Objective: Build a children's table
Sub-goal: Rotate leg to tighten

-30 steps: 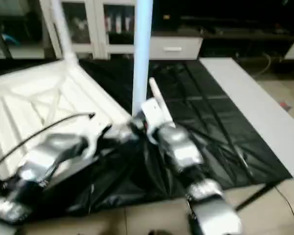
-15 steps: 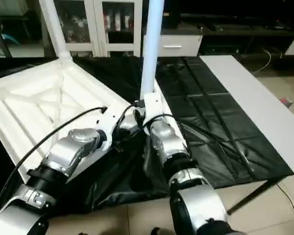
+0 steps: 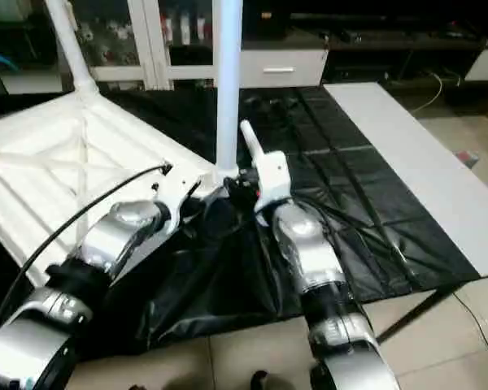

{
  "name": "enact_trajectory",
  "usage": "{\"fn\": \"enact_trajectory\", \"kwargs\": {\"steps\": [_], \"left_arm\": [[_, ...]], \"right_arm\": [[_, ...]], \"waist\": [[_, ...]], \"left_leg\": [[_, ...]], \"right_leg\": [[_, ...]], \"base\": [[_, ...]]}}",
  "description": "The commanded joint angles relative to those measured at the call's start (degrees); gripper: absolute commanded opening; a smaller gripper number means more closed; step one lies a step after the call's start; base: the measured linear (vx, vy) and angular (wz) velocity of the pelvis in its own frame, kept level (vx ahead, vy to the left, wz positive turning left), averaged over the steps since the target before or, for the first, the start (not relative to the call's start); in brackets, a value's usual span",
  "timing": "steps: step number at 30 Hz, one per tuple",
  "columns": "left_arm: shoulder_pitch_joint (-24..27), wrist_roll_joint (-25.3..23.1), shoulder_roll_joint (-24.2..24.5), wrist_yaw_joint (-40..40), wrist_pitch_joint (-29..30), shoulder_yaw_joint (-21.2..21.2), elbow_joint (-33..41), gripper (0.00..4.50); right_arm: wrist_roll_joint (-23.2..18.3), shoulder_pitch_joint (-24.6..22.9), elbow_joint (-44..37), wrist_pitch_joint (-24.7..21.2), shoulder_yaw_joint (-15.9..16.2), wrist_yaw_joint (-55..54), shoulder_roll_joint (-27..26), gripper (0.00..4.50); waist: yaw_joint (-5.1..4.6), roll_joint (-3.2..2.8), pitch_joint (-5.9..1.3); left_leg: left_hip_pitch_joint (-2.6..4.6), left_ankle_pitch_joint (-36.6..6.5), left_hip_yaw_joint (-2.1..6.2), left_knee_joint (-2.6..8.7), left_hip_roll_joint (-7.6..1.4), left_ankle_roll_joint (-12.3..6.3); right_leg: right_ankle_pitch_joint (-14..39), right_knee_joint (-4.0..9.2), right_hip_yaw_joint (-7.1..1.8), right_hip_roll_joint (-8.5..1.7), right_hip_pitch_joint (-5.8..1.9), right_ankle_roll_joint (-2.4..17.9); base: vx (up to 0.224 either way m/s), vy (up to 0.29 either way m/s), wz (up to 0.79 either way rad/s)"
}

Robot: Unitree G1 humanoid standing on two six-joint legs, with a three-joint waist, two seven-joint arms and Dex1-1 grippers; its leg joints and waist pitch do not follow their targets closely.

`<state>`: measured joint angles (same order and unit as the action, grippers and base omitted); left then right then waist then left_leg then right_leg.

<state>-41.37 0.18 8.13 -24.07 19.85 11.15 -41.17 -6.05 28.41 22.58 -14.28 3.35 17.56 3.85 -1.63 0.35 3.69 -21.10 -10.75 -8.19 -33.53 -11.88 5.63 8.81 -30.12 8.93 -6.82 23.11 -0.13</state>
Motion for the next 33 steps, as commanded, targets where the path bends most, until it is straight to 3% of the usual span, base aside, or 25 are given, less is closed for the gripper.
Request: {"fn": "enact_trajectory", "kwargs": {"steps": [1,2,4,5,6,8,11,12,13,14,16,17,18,19,20,21,22,23,24,25,26,28,31,32,33], "left_arm": [[-2.4,0.7,-0.8,1.4,-2.6,-1.5,-1.9,0.58],[-2.8,0.4,-0.8,2.1,-3.2,-1.7,-2.6,0.66],[-3.3,-0.3,-0.4,3.4,-5.3,-1.8,-3.0,0.90],[-3.2,-0.4,-0.1,3.5,-6.2,-2.0,-2.5,0.95],[-3.0,0.0,0.5,2.8,-7.5,-2.5,-1.3,1.01],[-2.6,0.5,0.9,2.2,-7.9,-2.8,-0.2,1.10],[1.2,3.9,4.0,-5.8,-5.1,-4.0,10.3,1.10],[3.7,5.8,7.1,-11.5,-2.7,-3.5,16.7,1.10],[5.1,6.8,9.1,-14.7,-1.0,-3.2,20.2,1.10],[5.1,6.8,9.1,-14.7,-1.0,-3.2,20.2,1.10],[7.6,7.5,15.6,-19.8,3.6,-2.0,26.4,1.10],[8.8,6.8,20.2,-21.4,6.7,-1.9,28.7,1.10],[8.8,6.8,20.2,-21.4,6.7,-1.9,28.7,1.10],[9.8,5.7,23.7,-22.1,8.4,-2.3,29.9,1.10],[11.2,3.9,28.4,-22.9,11.2,-3.0,31.8,1.10],[11.4,3.8,28.8,-23.0,11.4,-3.1,32.0,1.10],[12.5,2.6,32.1,-23.3,13.6,-3.9,33.3,1.10],[12.5,2.6,32.1,-23.3,13.6,-3.9,33.3,1.10],[12.7,2.5,32.5,-23.4,14.0,-4.1,33.6,1.10],[13.8,1.9,35.0,-23.7,15.9,-4.8,35.1,1.10],[13.8,1.9,35.0,-23.7,15.9,-4.8,35.1,1.10],[16.0,1.3,39.5,-24.2,19.6,-6.5,37.8,1.10],[16.8,0.8,41.4,-24.2,20.7,-7.1,38.6,1.10],[18.3,0.7,44.6,-25.0,22.5,-7.9,40.1,1.10],[18.9,0.7,45.8,-25.5,23.1,-8.0,40.8,1.10]], "right_arm": [[-0.4,-1.6,-6.2,-2.8,0.9,0.7,0.9,3.75],[-0.6,-2.4,-8.3,-3.8,1.2,0.8,1.2,3.75],[-1.2,-3.8,-12.5,-6.0,2.1,1.6,2.0,3.75],[-1.4,-4.4,-14.2,-6.9,2.4,1.9,2.2,3.75],[-1.8,-5.3,-16.7,-8.3,2.7,2.8,2.7,3.75],[-2.0,-5.7,-17.9,-8.9,2.9,3.3,3.0,3.75],[-3.8,-7.5,-23.2,-11.4,3.5,6.4,4.6,3.75],[-4.8,-8.3,-25.8,-12.7,3.7,7.6,5.5,3.75],[-5.3,-8.7,-26.9,-13.3,3.9,8.3,6.1,3.75],[-5.3,-8.7,-26.9,-13.3,3.9,8.3,6.1,3.75],[-6.1,-9.6,-30.3,-15.7,5.0,10.8,8.4,3.75],[-6.7,-10.2,-32.5,-17.1,6.3,13.2,10.3,3.75],[-6.7,-10.2,-32.5,-17.1,6.3,13.2,10.3,3.75],[-7.2,-10.8,-34.3,-18.1,7.2,15.0,11.7,3.75],[-8.0,-11.6,-36.6,-19.6,8.2,17.2,13.6,3.75],[-8.1,-11.6,-37.0,-19.8,8.3,17.6,13.8,3.75],[-8.7,-12.0,-38.4,-20.7,9.0,19.1,15.1,3.75],[-8.7,-12.0,-38.4,-20.7,9.0,19.1,15.1,3.75],[-8.7,-12.0,-38.6,-20.8,9.1,19.3,15.3,3.75],[-9.1,-12.2,-39.6,-21.3,9.7,20.4,16.3,3.75],[-9.1,-12.2,-39.6,-21.3,9.7,20.4,16.3,3.75],[-10.4,-12.2,-41.5,-22.6,10.3,22.2,17.8,3.75],[-11.3,-12.2,-42.4,-23.1,10.3,22.9,18.1,3.75],[-12.5,-12.3,-43.7,-23.8,10.0,23.7,18.7,3.75],[-12.6,-12.3,-44.0,-23.9,10.0,23.8,18.8,3.75]], "waist": [[0.24,-0.46,-3.48],[0.56,-0.43,-3.70],[0.88,-0.51,-3.81],[1.03,-0.93,-3.83],[0.98,-0.58,-3.89],[1.31,-0.73,-4.18],[2.16,-0.69,-4.37],[1.91,-0.61,-4.31],[2.56,-0.72,-4.98],[2.37,-0.67,-5.06],[2.71,-0.39,-5.39],[3.01,-0.48,-5.38],[3.32,-0.70,-5.41],[3.41,-0.74,-4.89],[3.85,-0.40,-4.78],[3.79,-0.82,-4.57],[3.72,-0.98,-4.26],[3.81,-0.93,-4.12],[3.74,-0.83,-3.93],[4.04,-0.60,-3.82],[4.03,-0.67,-3.70],[4.00,-0.52,-3.42],[3.77,-0.61,-3.32],[3.84,-0.79,-3.32],[3.72,-0.64,-3.28]], "left_leg": [[0.59,-24.9,-0.04,4.86,-0.72,-1.95],[0.35,-24.6,0.13,5.00,-0.77,-1.72],[0.58,-23.8,-0.06,4.99,-0.78,-1.76],[0.61,-23.4,-0.03,5.06,-0.81,-1.76],[0.31,-22.4,-0.17,5.08,-0.79,-1.99],[0.38,-20.3,-0.35,4.93,-0.94,-2.07],[0.63,-17.8,-0.89,4.64,-1.27,-2.53],[0.43,-17.3,-1.18,4.54,-1.05,-2.69],[0.71,-12.7,-1.25,4.17,-1.26,-2.86],[0.10,-9.5,-1.25,3.88,-1.04,-3.43],[0.01,-0.7,-1.76,2.81,-0.24,-6.00],[-0.26,1.6,-1.68,2.74,-0.20,-7.20],[0.03,1.8,-1.62,2.66,-0.29,-7.31],[-0.17,0.2,-1.86,2.75,-0.21,-7.51],[0.10,-3.2,-1.75,3.11,-0.53,-5.96],[-0.16,-4.7,-1.61,3.34,-0.75,-4.44],[0.03,-6.1,-1.79,3.48,-0.79,-3.66],[0.49,-8.9,-1.78,3.61,-0.90,-1.85],[0.50,-10.0,-1.92,3.60,-0.78,-1.29],[0.86,-12.1,-1.73,3.82,-0.92,0.02],[0.96,-12.8,-1.78,3.90,-0.90,0.17],[1.50,-15.8,-1.81,3.99,-0.82,0.85],[1.42,-18.2,-1.58,4.06,-0.62,0.89],[1.87,-19.3,-1.53,3.93,-0.59,1.02],[1.58,-19.9,-1.37,4.07,-0.62,1.01]], "right_leg": [[27.8,4.41,-2.17,-1.81,-2.73,5.3],[25.9,3.75,-2.28,-1.81,-3.09,5.7],[23.3,3.55,-2.64,-1.73,-2.98,6.5],[22.4,3.32,-2.75,-1.79,-3.04,7.0],[20.7,3.06,-2.95,-1.68,-3.23,7.5],[17.9,2.59,-3.29,-1.85,-3.17,8.6],[15.8,1.60,-4.09,-1.89,-2.87,11.4],[15.5,1.57,-4.31,-1.56,-2.65,11.3],[10.4,0.49,-4.96,-1.82,-2.94,13.0],[6.3,-0.35,-5.19,-1.47,-3.09,13.7],[-4.7,-1.81,-5.47,-0.87,-3.02,16.2],[-6.9,-2.21,-5.50,-0.88,-3.27,16.6],[-7.1,-2.42,-5.47,-0.90,-3.24,16.7],[-4.4,-2.01,-5.58,-0.82,-3.04,16.1],[1.6,-1.79,-5.57,-1.02,-3.34,14.9],[5.6,-1.62,-5.64,-0.98,-3.52,13.2],[8.1,-1.14,-5.69,-0.81,-3.10,12.3],[12.4,-0.78,-5.71,-0.72,-2.89,11.0],[14.6,-0.40,-5.75,-0.61,-2.71,10.2],[18.9,-0.20,-5.73,-0.78,-2.59,9.1],[20.5,0.08,-5.78,-0.66,-2.33,8.5],[24.4,0.39,-6.01,-0.29,-1.64,7.1],[27.8,0.72,-5.94,-0.02,-1.43,5.5],[28.7,1.15,-5.91,-0.02,-0.97,5.1],[29.1,1.04,-5.91,-0.06,-1.19,4.9]], "base": [[0.000,0.000,0.00],[0.000,0.000,0.00],[0.000,0.000,0.00],[0.000,0.000,0.00],[0.000,0.000,0.00],[0.000,0.000,0.00],[0.060,-0.029,0.06],[0.087,-0.042,0.08],[0.102,-0.048,0.04],[0.102,-0.048,0.04],[0.089,-0.045,0.00],[0.077,-0.042,-0.01],[0.048,-0.051,-0.03],[0.000,0.000,0.00],[0.000,0.000,0.00],[0.000,0.000,0.00],[0.000,0.000,0.00],[0.000,0.000,0.00],[0.000,0.000,0.00],[0.000,0.000,0.00],[0.000,0.000,0.00],[0.000,0.000,0.00],[0.000,0.000,0.00],[0.000,0.000,0.00],[0.000,0.000,0.00]]}}
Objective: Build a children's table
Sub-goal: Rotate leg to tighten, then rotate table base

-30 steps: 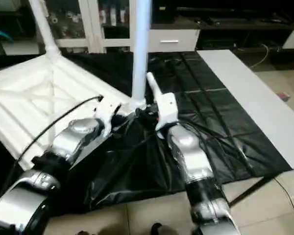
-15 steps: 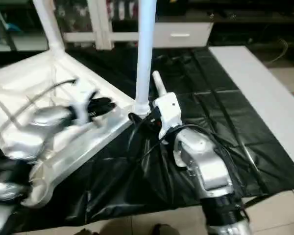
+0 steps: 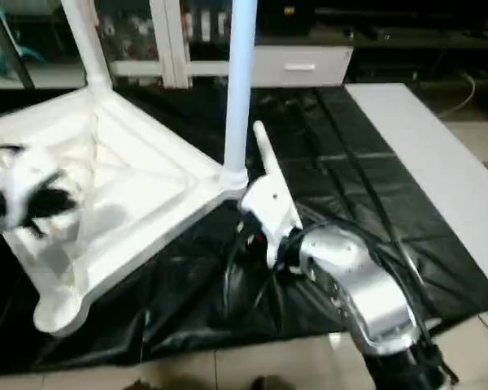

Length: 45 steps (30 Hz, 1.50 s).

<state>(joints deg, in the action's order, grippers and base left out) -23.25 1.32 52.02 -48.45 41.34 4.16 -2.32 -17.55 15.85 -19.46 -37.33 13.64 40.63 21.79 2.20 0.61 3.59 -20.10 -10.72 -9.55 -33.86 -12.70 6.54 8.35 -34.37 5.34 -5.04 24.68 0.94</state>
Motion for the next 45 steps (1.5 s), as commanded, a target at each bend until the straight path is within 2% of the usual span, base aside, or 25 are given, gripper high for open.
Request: {"fn": "enact_trajectory", "kwargs": {"steps": [1,3,5,6,7,8,11,15,17,19,20,22,24,27,29,30,31,32,33,37,38,39,43,44,45], "left_arm": [[1.2,-0.4,2.6,-1.4,2.0,-1.1,2.3,1.10],[3.8,-1.0,7.1,-3.1,4.0,-0.5,4.2,1.10],[5.1,-2.0,9.0,-3.7,4.8,0.0,5.0,1.10],[5.9,-2.7,10.1,-4.1,5.4,0.4,5.6,1.10],[6.0,-2.7,10.1,-4.1,5.5,0.4,5.8,1.10],[7.3,-1.8,9.6,-4.2,7.1,1.3,7.5,1.10],[7.3,-1.2,7.2,-3.8,7.6,3.0,7.6,1.10],[6.8,-0.9,5.6,-3.5,7.5,4.2,7.1,1.10],[6.6,-0.9,4.7,-3.4,7.1,5.1,6.6,1.10],[5.7,-1.4,1.7,-3.2,6.3,7.8,5.0,1.10],[5.6,-1.5,1.4,-3.2,6.3,8.1,4.9,1.10],[4.7,-1.8,-1.8,-3.3,5.5,10.5,3.4,1.10],[3.7,-1.5,-4.8,-2.3,5.4,11.1,1.8,1.10],[2.1,-1.9,-8.3,-0.4,4.4,11.9,-1.5,1.10],[-0.3,-1.8,-13.0,4.5,2.6,9.6,-5.8,1.10],[-1.7,-1.4,-15.6,7.4,1.7,7.9,-8.3,1.10],[-2.9,-1.4,-17.5,10.0,0.7,6.7,-10.5,1.10],[-3.5,-1.6,-18.2,11.2,0.1,6.2,-11.6,1.10],[-5.7,-2.9,-19.8,15.6,-2.9,5.8,-16.0,1.10],[-8.5,-2.9,-23.0,19.5,-6.3,4.1,-21.0,1.10],[-8.9,-2.5,-23.9,20.0,-6.7,3.5,-21.6,1.10],[-9.7,-1.8,-25.9,20.6,-7.3,2.7,-22.7,1.10],[-11.0,-0.1,-30.3,21.5,-9.2,2.4,-24.6,1.10],[-11.1,0.1,-30.9,21.3,-9.5,2.9,-24.5,1.10],[-11.2,0.2,-31.1,21.2,-10.0,3.2,-24.8,1.10]], "right_arm": [[-1.2,0.2,-2.2,-0.9,-0.3,0.8,1.0,3.75],[-1.2,0.0,-3.2,-1.7,-0.4,1.2,1.7,3.75],[-1.1,0.0,-3.4,-2.1,-0.4,1.3,2.0,3.75],[-1.0,0.0,-3.5,-2.3,-0.5,1.4,2.1,3.75],[-1.0,0.0,-3.6,-2.4,-0.4,1.5,2.2,3.75],[-1.0,0.2,-3.9,-2.4,0.3,2.2,3.1,3.75],[-1.2,0.5,-4.7,-2.3,1.9,4.3,4.7,3.75],[-2.5,0.3,-5.8,-3.4,2.5,6.2,6.0,3.75],[-3.0,0.2,-6.6,-4.0,2.9,7.3,7.1,3.75],[-3.2,0.0,-7.9,-4.8,3.9,9.1,9.2,3.75],[-3.2,0.0,-8.0,-4.8,4.0,9.1,9.3,3.75],[-2.7,0.1,-8.0,-4.4,3.9,8.6,9.4,3.75],[-2.3,0.3,-7.6,-4.2,3.9,8.1,9.2,3.75],[-1.9,0.7,-7.3,-4.0,4.0,7.3,8.7,3.75],[-1.5,0.9,-7.0,-3.6,3.9,6.4,8.3,3.75],[-1.4,1.0,-6.7,-3.5,3.8,5.9,8.0,3.75],[-1.2,1.2,-6.5,-3.4,3.8,5.5,7.8,3.75],[-1.1,1.2,-6.4,-3.3,3.8,5.3,7.7,3.75],[-0.7,1.4,-6.2,-3.1,3.7,4.8,7.3,3.75],[-0.4,1.4,-6.0,-3.0,3.9,4.4,6.8,3.75],[-0.3,1.4,-6.0,-3.0,3.9,4.3,6.8,3.75],[-0.1,1.4,-5.8,-2.7,4.0,4.1,6.7,3.75],[0.3,1.5,-5.2,-2.1,4.3,3.4,6.6,3.75],[0.3,1.6,-5.1,-2.1,4.2,3.3,6.5,3.75],[0.4,1.6,-5.0,-2.1,4.2,3.3,6.4,3.75]], "waist": [[-0.10,-0.94,-3.19],[-0.15,-1.01,-3.15],[-0.37,-0.80,-3.09],[-0.38,-0.84,-3.05],[-0.23,-0.90,-3.14],[-0.23,-0.53,-3.14],[0.03,-0.69,-3.04],[0.12,-0.61,-3.39],[0.23,-0.52,-3.44],[0.25,-0.57,-3.47],[0.35,-0.67,-3.59],[0.36,-0.53,-3.77],[0.44,-0.53,-3.88],[1.11,-0.50,-3.85],[1.24,-0.51,-3.74],[1.42,-0.53,-3.55],[1.85,-0.26,-3.81],[1.78,-0.39,-3.67],[2.09,-0.37,-3.71],[2.09,-0.15,-3.78],[1.91,-0.12,-3.72],[1.88,-0.27,-3.84],[1.89,-0.38,-3.85],[2.03,-0.53,-3.91],[2.00,-0.54,-4.00]], "left_leg": [[0.47,-20.1,0.08,4.40,0.25,0.16],[0.78,-21.4,0.18,4.36,0.24,0.15],[0.55,-21.5,0.20,4.47,0.33,-0.13],[0.74,-21.7,0.20,4.44,0.31,-0.22],[0.98,-21.8,0.18,4.36,0.28,-0.21],[0.92,-21.6,0.17,4.36,0.25,-0.22],[1.41,-22.7,0.11,4.35,0.20,-0.10],[0.57,-21.0,0.44,4.54,0.23,-0.14],[0.69,-20.3,0.38,4.43,0.18,-0.30],[0.42,-19.7,0.43,4.45,0.21,-0.36],[0.66,-19.6,0.35,4.30,0.20,-0.30],[0.30,-18.0,0.34,4.31,0.24,-0.27],[0.37,-17.4,0.24,4.21,0.21,-0.15],[0.84,-18.1,0.07,4.05,0.26,-0.07],[0.73,-18.3,0.11,4.11,0.28,-0.06],[1.30,-19.5,-0.24,3.73,0.49,-0.17],[1.91,-20.2,-0.19,3.53,0.51,-0.21],[1.54,-19.8,-0.23,3.59,0.59,-0.35],[0.81,-19.7,0.22,3.89,0.64,-0.30],[0.43,-19.5,0.53,3.67,1.11,-0.22],[0.24,-19.5,0.50,3.62,1.20,-0.27],[0.50,-19.7,0.71,3.65,1.00,-0.49],[0.62,-21.1,1.01,4.08,0.50,-0.95],[0.94,-21.8,1.10,4.21,0.25,-0.98],[0.77,-22.0,1.24,4.44,0.04,-0.98]], "right_leg": [[29.8,5.22,-2.26,-1.87,-2.83,3.6],[31.3,5.54,-2.21,-1.92,-2.52,3.0],[31.9,5.64,-2.13,-1.78,-2.62,2.6],[31.7,5.75,-2.17,-1.76,-2.37,2.7],[31.7,5.83,-2.22,-1.85,-2.25,2.8],[31.5,5.72,-2.23,-1.89,-2.32,3.1],[31.6,5.89,-2.24,-1.82,-2.06,3.5],[28.7,5.34,-2.25,-1.95,-3.03,4.1],[27.4,5.30,-2.35,-1.89,-3.02,4.3],[27.0,5.20,-2.33,-1.88,-3.25,4.6],[26.7,5.22,-2.40,-1.94,-3.11,4.7],[24.3,4.90,-2.51,-1.90,-3.34,5.5],[22.7,4.77,-2.56,-1.86,-3.40,6.3],[23.9,4.94,-2.58,-1.89,-3.17,6.5],[24.6,5.07,-2.51,-1.83,-3.23,6.0],[26.8,5.82,-2.31,-1.63,-2.63,5.5],[29.1,6.03,-2.30,-1.89,-2.49,4.8],[29.8,6.10,-2.28,-1.82,-2.61,4.4],[32.3,6.31,-1.88,-1.93,-3.25,2.0],[36.3,7.26,-1.05,-2.13,-3.45,-1.7],[36.7,7.47,-0.82,-2.05,-3.54,-2.0],[36.5,7.87,-0.39,-2.17,-3.48,-2.2],[33.3,7.93,0.08,-2.38,-3.74,-0.6],[32.5,7.91,0.08,-2.64,-3.69,0.1],[30.6,7.63,-0.01,-2.75,-4.01,0.9]], "base": [[0.000,0.000,0.00],[0.000,0.000,0.00],[0.000,0.000,0.00],[0.000,0.000,0.00],[0.000,0.000,0.00],[0.000,0.000,0.00],[0.000,0.000,0.00],[0.000,0.000,0.00],[0.000,0.000,0.00],[0.000,0.000,0.00],[0.000,0.000,0.00],[0.000,0.000,0.00],[0.000,0.000,0.00],[0.000,0.000,0.00],[0.000,0.000,0.00],[0.000,0.000,0.00],[0.000,0.000,0.00],[0.000,0.000,0.00],[0.000,0.000,0.00],[0.000,0.000,0.00],[0.000,0.000,0.00],[0.000,0.000,0.00],[0.000,0.000,0.00],[0.000,0.000,0.00],[0.000,0.000,0.00]]}}
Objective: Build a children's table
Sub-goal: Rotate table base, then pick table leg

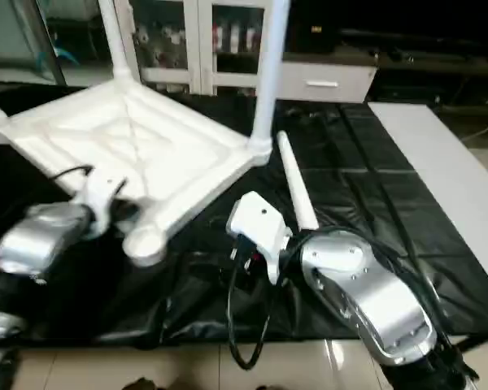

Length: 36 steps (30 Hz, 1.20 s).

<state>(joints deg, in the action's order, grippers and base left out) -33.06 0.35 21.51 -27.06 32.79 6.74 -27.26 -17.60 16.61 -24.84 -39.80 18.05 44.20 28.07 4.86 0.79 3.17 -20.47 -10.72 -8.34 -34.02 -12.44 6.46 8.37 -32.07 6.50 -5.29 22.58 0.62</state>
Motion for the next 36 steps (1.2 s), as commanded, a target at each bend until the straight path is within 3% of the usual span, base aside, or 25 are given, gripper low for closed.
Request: {"fn": "enact_trajectory", "kwargs": {"steps": [1,3,6,7,8,10,11,12,13,14,16,17,18,20,23,24,25,28,30,33,36], "left_arm": [[-1.1,1.4,-0.7,-0.7,-1.1,0.8,1.1,1.10],[-0.2,1.4,0.0,-2.1,0.1,0.7,3.6,1.10],[1.2,0.9,2.0,-4.0,1.8,0.7,7.0,1.10],[2.7,0.8,4.6,-6.2,3.3,1.0,10.7,1.10],[3.3,0.7,5.6,-6.9,3.5,1.1,12.1,1.10],[3.8,1.0,6.6,-7.5,4.1,0.9,13.7,1.10],[4.7,2.1,8.6,-9.1,5.0,0.1,17.2,1.10],[5.5,3.1,10.0,-10.5,5.3,-0.6,20.1,1.19],[5.8,3.5,10.3,-11.0,5.3,-0.8,20.8,1.19],[6.8,5.3,11.2,-13.1,4.9,-1.7,24.2,1.19],[7.6,6.9,11.4,-14.3,3.9,-2.7,26.8,1.19],[9.4,11.8,10.2,-17.4,1.3,-5.0,33.1,1.19],[9.9,13.0,9.7,-18.1,0.6,-5.3,34.5,1.19],[10.6,15.0,8.7,-18.4,0.9,-5.8,36.7,1.19],[12.1,14.8,8.2,-17.9,0.3,-4.6,39.9,1.19],[14.3,14.8,9.0,-18.8,1.0,-2.3,44.2,1.19],[14.9,14.9,9.1,-19.1,1.2,-1.8,45.4,1.19],[16.9,15.5,9.7,-20.3,2.0,0.7,49.9,1.19],[17.4,17.9,9.3,-21.2,4.2,1.5,51.6,1.36],[17.6,20.8,7.9,-20.9,6.7,1.5,52.7,1.64],[18.1,20.4,9.8,-22.4,7.8,3.8,54.0,1.87]], "right_arm": [[0.5,1.0,0.3,0.3,-0.4,-0.4,0.1,3.75],[0.5,1.1,0.2,0.1,-0.9,-0.5,0.1,3.75],[0.5,1.1,-0.1,-0.2,-1.4,-0.9,0.1,3.75],[0.3,1.2,-0.2,-0.6,-2.1,-1.7,-0.1,3.75],[0.1,1.2,-0.2,-0.8,-2.5,-2.1,-0.3,3.75],[-0.1,1.3,0.0,-1.4,-3.2,-3.1,-0.9,3.75],[-1.1,2.5,1.7,-5.3,-5.8,-6.4,-3.2,3.75],[-1.2,3.6,3.3,-8.1,-7.9,-9.4,-5.0,4.02],[-1.1,3.9,3.9,-8.7,-8.4,-10.3,-5.4,4.02],[0.0,5.1,6.1,-10.9,-10.7,-14.0,-7.2,4.12],[1.8,6.1,7.8,-12.5,-11.5,-16.5,-7.3,4.33],[6.0,8.4,13.2,-13.6,-12.5,-20.8,-6.3,4.48],[6.5,9.0,14.7,-13.6,-12.9,-21.5,-6.1,4.48],[7.4,10.1,17.1,-13.4,-13.3,-22.7,-5.7,4.48],[8.4,12.2,20.6,-14.3,-13.5,-23.8,-4.7,4.48],[8.9,14.1,23.0,-15.6,-14.5,-25.4,-4.6,4.48],[9.0,14.6,23.6,-16.1,-14.8,-25.9,-4.7,4.48],[9.2,15.3,25.9,-18.1,-14.4,-25.6,-4.6,4.48],[10.7,15.6,28.6,-17.9,-13.0,-26.3,-4.5,4.49],[9.9,16.5,34.0,-16.9,-13.5,-26.1,-6.2,4.50],[8.7,18.0,37.9,-18.7,-13.3,-25.1,-7.5,4.50]], "waist": [[-0.69,-1.07,-3.52],[-0.73,-0.72,-3.60],[-0.71,-0.61,-3.73],[-0.63,-0.70,-3.77],[-0.64,-0.53,-3.83],[-0.79,-0.31,-3.65],[-0.75,-0.03,-3.60],[-0.91,-0.07,-3.87],[-0.90,-0.18,-3.94],[-1.06,-0.19,-3.87],[-1.19,-0.48,-4.13],[-1.12,-0.74,-4.10],[-1.31,-0.63,-4.06],[-1.13,-0.69,-4.14],[-1.56,-0.45,-3.85],[-1.97,-0.25,-3.62],[-2.02,-0.28,-3.76],[-2.56,-0.02,-3.49],[-2.68,-0.01,-3.38],[-2.98,0.01,-3.32],[-3.06,-0.28,-3.54]], "left_leg": [[0.93,-22.1,0.08,4.74,-0.22,-0.82],[0.59,-21.7,0.11,4.93,-0.21,-0.60],[0.52,-19.7,-0.05,5.02,-0.45,-0.36],[0.65,-18.8,-0.19,4.95,-0.49,-0.28],[0.39,-17.3,-0.26,4.94,-0.52,-0.19],[0.23,-16.7,-0.53,4.75,-0.21,-0.07],[0.58,-17.1,-0.73,4.63,-0.19,-0.27],[0.37,-14.4,-0.79,4.47,-0.10,0.05],[0.12,-13.4,-0.67,4.44,-0.12,0.35],[0.07,-12.8,-0.70,4.48,-0.15,0.63],[0.17,-10.3,-0.82,4.28,-0.16,1.54],[0.27,-8.9,-1.09,4.08,0.03,2.17],[0.05,-8.9,-1.08,4.22,0.04,2.38],[0.29,-9.5,-1.37,3.98,0.08,2.35],[0.02,-11.2,-1.40,4.07,0.25,1.52],[-0.18,-12.8,-1.30,4.18,0.27,1.24],[-0.11,-12.9,-1.20,4.12,0.21,1.42],[0.02,-14.3,-1.37,3.97,0.26,1.12],[0.15,-15.4,-1.43,3.86,0.45,1.19],[0.26,-17.4,-1.36,3.57,0.74,1.20],[0.03,-16.5,-1.09,3.74,0.60,1.13]], "right_leg": [[29.8,5.17,-1.23,-2.44,-2.03,1.5],[28.4,4.78,-1.46,-2.53,-2.31,1.8],[24.9,3.97,-2.19,-2.74,-2.27,3.8],[23.6,3.69,-2.42,-2.71,-2.15,4.6],[21.7,3.15,-2.69,-2.72,-2.30,5.4],[22.1,2.82,-2.97,-2.36,-2.09,5.3],[23.2,3.01,-3.09,-2.33,-1.74,5.2],[21.5,2.30,-3.59,-2.40,-1.81,6.9],[20.2,1.85,-3.59,-2.34,-1.96,7.3],[19.3,1.70,-3.66,-2.11,-1.88,7.6],[14.6,0.97,-3.77,-2.05,-1.99,9.5],[11.0,0.47,-3.89,-1.81,-1.98,10.6],[10.9,0.49,-3.86,-1.80,-2.26,10.8],[10.6,0.45,-3.91,-1.84,-2.10,11.2],[13.3,0.93,-3.88,-1.68,-2.39,9.7],[17.9,1.29,-3.80,-1.73,-2.41,8.1],[19.0,1.22,-3.77,-1.82,-2.43,7.7],[22.7,1.71,-3.84,-1.65,-1.88,6.6],[25.4,2.04,-3.73,-1.57,-1.63,5.9],[29.5,2.72,-3.35,-1.43,-1.32,4.4],[26.0,2.14,-3.42,-1.20,-1.50,4.9]], "base": [[0.000,0.000,0.00],[0.000,0.000,0.00],[0.000,0.000,0.00],[0.000,0.000,0.00],[0.000,0.000,0.00],[0.000,0.000,0.00],[0.000,0.000,0.00],[0.051,-0.037,0.05],[0.000,0.000,0.00],[0.000,0.000,0.00],[0.000,0.000,0.00],[0.000,0.000,0.00],[0.000,0.000,0.00],[0.000,0.000,0.00],[0.000,0.000,0.00],[0.000,0.000,0.00],[0.000,0.000,0.00],[0.000,0.000,0.00],[0.000,0.000,0.00],[0.000,0.000,0.00],[0.000,0.000,0.00]]}}
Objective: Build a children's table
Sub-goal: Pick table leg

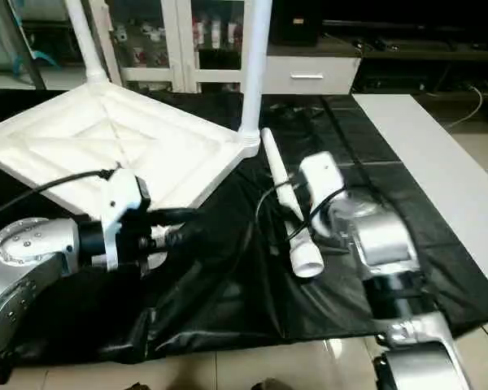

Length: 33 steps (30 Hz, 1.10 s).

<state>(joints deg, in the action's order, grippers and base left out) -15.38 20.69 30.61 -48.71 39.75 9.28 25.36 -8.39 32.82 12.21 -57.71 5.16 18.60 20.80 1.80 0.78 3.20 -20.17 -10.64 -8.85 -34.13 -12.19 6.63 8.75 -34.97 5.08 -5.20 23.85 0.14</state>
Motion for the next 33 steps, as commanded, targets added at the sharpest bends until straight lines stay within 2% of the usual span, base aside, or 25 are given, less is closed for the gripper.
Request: {"fn": "enact_trajectory", "kwargs": {"steps": [1,2,4,6,8,9,12,15,16,19,26,31,32,33], "left_arm": [[0.5,0.0,1.1,-1.0,1.2,1.8,1.7,1.96],[0.5,-0.6,2.0,-1.6,1.6,2.8,2.3,2.06],[0.5,-1.1,2.7,-1.5,2.1,3.4,2.6,2.19],[0.4,-1.3,3.0,-1.4,2.3,3.6,2.6,2.30],[0.3,-1.3,3.0,-1.4,2.3,3.6,2.6,2.46],[0.3,-1.0,3.5,-1.4,2.9,3.8,3.1,2.60],[0.1,-0.9,4.0,-1.4,3.4,4.0,3.4,2.90],[-0.1,-0.9,5.1,-1.4,4.0,4.5,3.9,3.05],[-0.2,-0.9,5.2,-1.3,4.1,4.6,4.0,3.23],[-0.1,-0.9,5.5,-1.2,4.3,4.5,4.3,3.43],[-0.1,-0.6,6.2,-0.8,4.3,4.6,4.5,4.02],[0.0,-1.1,5.8,-0.4,3.4,4.7,4.4,4.44],[0.0,-1.0,5.6,-0.2,3.3,4.7,4.4,4.48],[0.1,-1.0,5.4,0.0,3.3,4.6,4.3,4.49]], "right_arm": [[-0.4,2.4,2.0,-1.9,-0.2,0.2,-0.4,4.50],[-0.3,3.5,3.8,-4.1,0.2,0.6,-0.8,4.50],[-0.5,4.1,5.0,-5.7,-0.1,0.6,-1.5,4.50],[-0.7,4.4,6.0,-6.4,0.1,0.9,-1.8,4.21],[-0.8,4.4,6.1,-6.5,0.1,1.1,-1.8,4.14],[-0.8,4.6,7.9,-6.6,0.6,1.7,-2.1,3.95],[-0.9,4.9,9.4,-6.9,0.6,1.9,-2.2,3.67],[-0.5,5.4,12.1,-8.6,0.0,1.4,-2.5,3.49],[-0.5,5.5,12.4,-9.0,-0.2,1.4,-2.6,3.28],[-0.4,5.7,12.8,-9.2,-0.1,1.4,-2.5,3.05],[0.2,6.1,14.1,-8.4,-0.2,0.9,-2.4,2.44],[-0.3,5.1,13.4,-7.5,-3.3,-1.2,-3.4,2.03],[-0.5,4.8,12.8,-7.6,-4.0,-1.7,-3.7,2.01],[-0.6,4.6,12.5,-7.6,-4.5,-2.1,-3.9,1.97]], "waist": [[-0.03,-0.55,-3.56],[-0.14,-0.38,-3.57],[-0.08,-0.42,-3.71],[0.06,-0.47,-3.78],[0.11,-0.53,-3.83],[0.30,-0.63,-3.94],[0.38,-0.52,-3.89],[0.34,-0.23,-3.67],[0.44,-0.15,-3.62],[0.50,-0.31,-3.57],[0.48,-0.37,-3.69],[0.45,-0.57,-3.74],[0.46,-0.85,-3.72],[0.40,-0.66,-3.72]], "left_leg": [[-0.33,-16.8,-0.48,3.92,0.32,1.03],[-0.29,-16.9,-0.57,3.83,0.32,1.03],[-0.30,-15.8,-0.59,3.77,0.24,1.19],[-0.43,-14.5,-0.62,3.79,0.20,1.44],[-0.44,-13.7,-0.65,3.79,0.15,1.54],[-0.31,-12.8,-0.74,3.74,0.09,1.72],[-0.39,-12.9,-0.76,3.78,0.12,1.74],[-0.40,-14.4,-0.74,3.80,0.18,1.74],[-0.32,-14.8,-0.81,3.75,0.23,1.79],[-0.25,-15.3,-0.73,3.75,0.23,1.99],[-0.32,-15.1,-0.66,3.74,0.23,2.22],[-0.33,-14.6,-0.70,3.75,0.24,2.37],[-0.29,-14.8,-0.66,3.77,0.25,2.47],[-0.22,-15.3,-0.68,3.75,0.27,2.51]], "right_leg": [[25.0,4.86,-1.94,-1.26,-2.85,5.6],[25.0,4.96,-1.97,-1.30,-2.79,6.0],[22.8,4.55,-2.16,-1.32,-2.84,7.0],[20.5,4.21,-2.23,-1.35,-3.08,7.9],[19.2,4.07,-2.29,-1.36,-3.14,8.3],[16.6,3.79,-2.38,-1.33,-3.13,9.3],[15.9,3.65,-2.38,-1.38,-3.29,10.1],[19.8,3.99,-2.29,-1.48,-3.21,9.1],[21.4,4.21,-2.31,-1.55,-3.11,8.5],[23.6,4.45,-2.25,-1.60,-2.99,7.4],[22.1,4.29,-2.23,-1.51,-3.05,7.6],[20.7,4.14,-2.28,-1.47,-3.07,8.2],[20.7,4.11,-2.28,-1.49,-3.07,8.2],[21.0,4.20,-2.22,-1.41,-3.04,8.1]], "base": [[0.000,0.000,0.00],[0.000,0.000,0.00],[0.000,0.000,0.00],[0.000,0.000,0.00],[0.000,0.000,0.00],[0.000,0.000,0.00],[0.000,0.000,0.00],[0.000,0.000,0.00],[0.000,0.000,0.00],[0.000,0.000,0.00],[0.000,0.000,0.00],[0.000,0.000,0.00],[0.000,0.000,0.00],[0.000,0.000,0.00]]}}
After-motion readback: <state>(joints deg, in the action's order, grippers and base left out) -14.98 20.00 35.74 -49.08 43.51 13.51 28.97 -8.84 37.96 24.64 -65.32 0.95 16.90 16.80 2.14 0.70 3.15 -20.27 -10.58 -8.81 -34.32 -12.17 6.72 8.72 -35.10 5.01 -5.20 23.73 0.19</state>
